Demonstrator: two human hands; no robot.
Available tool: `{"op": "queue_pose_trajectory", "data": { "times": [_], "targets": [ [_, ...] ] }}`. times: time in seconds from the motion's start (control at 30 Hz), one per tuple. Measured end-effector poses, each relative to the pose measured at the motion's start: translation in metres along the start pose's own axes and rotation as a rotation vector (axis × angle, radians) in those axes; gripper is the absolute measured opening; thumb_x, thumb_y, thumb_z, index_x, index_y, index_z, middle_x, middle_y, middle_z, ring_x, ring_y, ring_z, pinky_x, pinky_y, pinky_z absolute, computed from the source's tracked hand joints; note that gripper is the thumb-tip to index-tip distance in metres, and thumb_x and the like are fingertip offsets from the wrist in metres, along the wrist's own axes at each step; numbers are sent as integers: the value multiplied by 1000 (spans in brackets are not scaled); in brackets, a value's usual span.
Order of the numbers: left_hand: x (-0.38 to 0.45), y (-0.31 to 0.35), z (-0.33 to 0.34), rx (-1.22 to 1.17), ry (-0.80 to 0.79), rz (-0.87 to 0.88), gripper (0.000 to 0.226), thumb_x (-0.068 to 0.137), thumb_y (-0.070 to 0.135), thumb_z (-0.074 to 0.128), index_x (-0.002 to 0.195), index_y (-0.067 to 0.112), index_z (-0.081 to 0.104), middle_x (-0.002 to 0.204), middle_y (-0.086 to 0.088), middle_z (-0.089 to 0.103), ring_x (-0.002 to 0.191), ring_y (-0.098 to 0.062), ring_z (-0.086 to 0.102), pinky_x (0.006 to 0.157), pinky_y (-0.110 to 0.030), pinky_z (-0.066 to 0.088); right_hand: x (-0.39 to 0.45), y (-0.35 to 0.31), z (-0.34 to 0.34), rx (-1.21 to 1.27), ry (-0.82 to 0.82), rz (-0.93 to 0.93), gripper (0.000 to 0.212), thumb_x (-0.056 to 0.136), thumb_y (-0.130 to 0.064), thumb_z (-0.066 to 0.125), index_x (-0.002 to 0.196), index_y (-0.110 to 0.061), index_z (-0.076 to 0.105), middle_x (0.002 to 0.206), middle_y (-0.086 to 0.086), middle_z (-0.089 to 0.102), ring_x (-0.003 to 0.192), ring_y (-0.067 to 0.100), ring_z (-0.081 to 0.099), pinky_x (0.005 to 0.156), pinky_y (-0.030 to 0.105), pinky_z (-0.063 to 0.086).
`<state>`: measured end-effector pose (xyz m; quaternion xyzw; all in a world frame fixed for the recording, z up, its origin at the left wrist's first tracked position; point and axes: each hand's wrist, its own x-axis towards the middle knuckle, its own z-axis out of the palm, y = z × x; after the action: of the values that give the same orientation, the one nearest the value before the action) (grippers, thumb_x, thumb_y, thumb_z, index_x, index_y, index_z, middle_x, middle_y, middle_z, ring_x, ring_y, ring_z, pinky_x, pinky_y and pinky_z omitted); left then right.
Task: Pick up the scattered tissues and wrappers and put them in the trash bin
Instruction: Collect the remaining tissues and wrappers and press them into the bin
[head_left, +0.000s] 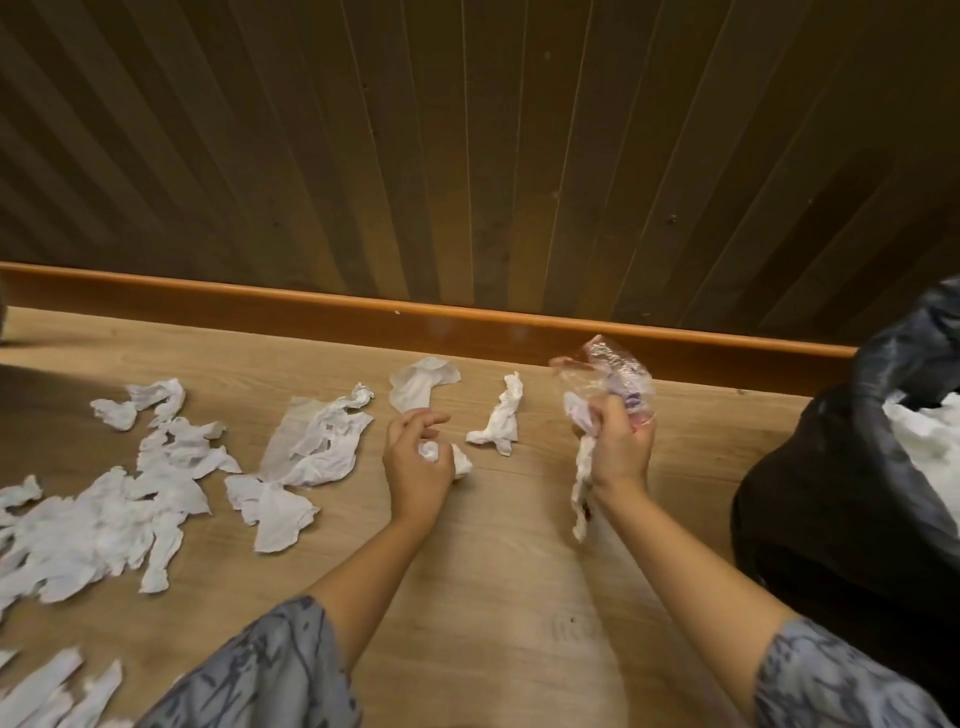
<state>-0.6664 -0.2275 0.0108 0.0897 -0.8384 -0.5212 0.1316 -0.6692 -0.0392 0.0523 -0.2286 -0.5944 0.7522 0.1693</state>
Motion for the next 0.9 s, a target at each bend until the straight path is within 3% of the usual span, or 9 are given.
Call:
{"op": "queue_pose_trajectory", "data": {
  "times": [0.1, 0.17, 0.27, 0.33, 0.43, 0.53, 0.67, 0.77, 0.9],
  "targets": [
    [-11, -11, 2, 43, -158, 80, 52, 79, -16, 55, 109, 25, 65, 111, 2, 61, 98, -5, 58, 88, -9, 43, -1, 9, -23, -34, 152, 16, 31, 88, -4, 49, 64, -23, 51, 60, -7, 53, 54, 4, 50, 57, 29, 38],
    [-23, -25, 2, 129, -246, 139, 56, 79, -14, 55, 112, 30, 64, 115, 5, 63, 114, -13, 55, 102, -26, 40, -11, 34, -46, -173, 169, 5, 24, 91, -5, 48, 75, -20, 58, 73, -2, 59, 66, 6, 55, 67, 32, 43],
    [-48, -48, -3, 396, -242, 229, 42, 84, 2, 63, 110, 35, 67, 118, 15, 64, 132, -15, 41, 116, -48, 8, -29, 64, -84, -431, 17, -102, 33, 89, -6, 48, 117, -17, 59, 115, 0, 58, 105, 11, 54, 93, 20, 42],
    [-67, -55, -9, 512, -193, 192, 37, 90, 14, 61, 121, 34, 62, 123, 15, 61, 136, -16, 36, 115, -54, -3, -40, 73, -107, -665, -120, -234, 43, 86, -2, 48, 123, -21, 58, 118, 0, 53, 110, 16, 50, 96, 27, 41],
    [-84, -64, -15, 522, -248, 225, 48, 87, 12, 46, 130, 32, 55, 138, 7, 52, 140, -20, 32, 117, -54, 6, -49, 82, -133, -1192, -313, -527, 42, 78, -32, 49, 117, -25, 64, 127, 2, 56, 119, 30, 49, 100, 53, 32],
    [-90, -68, -16, 366, -410, 345, 43, 85, 20, 37, 115, 23, 68, 139, -6, 51, 136, -23, 37, 113, -43, 25, -56, 84, -149, -1369, -487, -603, 47, 79, -55, 55, 119, -31, 62, 140, 2, 47, 130, 30, 40, 107, 57, 27],
    [-101, -62, -17, 228, -433, 361, 24, 80, 8, 42, 67, 15, 61, 98, 3, 61, 112, -8, 46, 91, -28, 42, -62, 84, -153, -1272, -582, -821, 39, 82, -60, 59, 99, -26, 62, 119, 0, 53, 107, 21, 51, 82, 34, 47],
    [-102, -51, -23, 215, -458, 328, 18, 73, 8, 41, 63, 15, 53, 74, 3, 54, 81, -11, 48, 72, -30, 42, -58, 84, -149, -1248, -648, -795, 40, 86, -58, 54, 78, -19, 58, 92, -2, 57, 79, 16, 53, 57, 27, 45],
    [-90, -23, -30, 126, -401, 186, 27, 78, 30, 41, 60, 11, 50, 62, -2, 52, 59, -15, 51, 57, -36, 45, -49, 61, -127, -1174, -583, -611, 30, 84, -45, 60, 74, -18, 66, 78, -5, 56, 63, 14, 55, 53, 32, 49]
  ]
}}
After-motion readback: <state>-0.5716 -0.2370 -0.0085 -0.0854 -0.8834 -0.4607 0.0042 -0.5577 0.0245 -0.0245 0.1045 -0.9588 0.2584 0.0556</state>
